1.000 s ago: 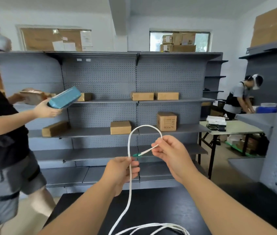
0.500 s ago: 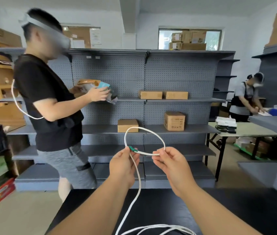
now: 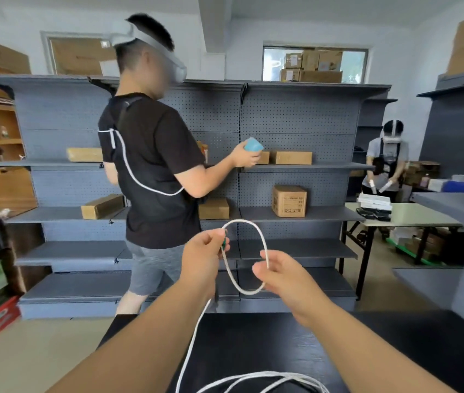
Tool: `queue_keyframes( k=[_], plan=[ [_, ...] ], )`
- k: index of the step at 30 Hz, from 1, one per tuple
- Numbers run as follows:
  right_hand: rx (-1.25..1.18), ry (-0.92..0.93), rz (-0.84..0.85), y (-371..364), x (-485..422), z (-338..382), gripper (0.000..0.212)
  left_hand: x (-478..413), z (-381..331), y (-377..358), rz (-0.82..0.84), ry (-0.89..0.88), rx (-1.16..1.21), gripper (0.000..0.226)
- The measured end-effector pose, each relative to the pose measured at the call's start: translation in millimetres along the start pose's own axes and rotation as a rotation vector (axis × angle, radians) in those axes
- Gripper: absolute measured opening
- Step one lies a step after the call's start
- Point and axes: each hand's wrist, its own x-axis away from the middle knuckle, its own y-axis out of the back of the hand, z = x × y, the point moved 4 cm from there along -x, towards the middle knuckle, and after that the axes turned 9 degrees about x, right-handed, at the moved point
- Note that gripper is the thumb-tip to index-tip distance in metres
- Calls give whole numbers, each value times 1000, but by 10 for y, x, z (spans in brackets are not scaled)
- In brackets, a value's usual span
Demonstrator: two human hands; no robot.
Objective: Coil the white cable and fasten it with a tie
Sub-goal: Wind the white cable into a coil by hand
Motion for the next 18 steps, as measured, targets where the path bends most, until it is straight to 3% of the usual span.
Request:
queue_keyframes(
  k=[8, 18],
  plan=[
    [367, 315, -230, 239, -71, 496, 24, 40, -128, -87, 361, 11, -234, 23],
    [734, 432, -83, 271, -133, 687, 22, -19, -257, -117, 446, -15, -355, 20]
  ],
)
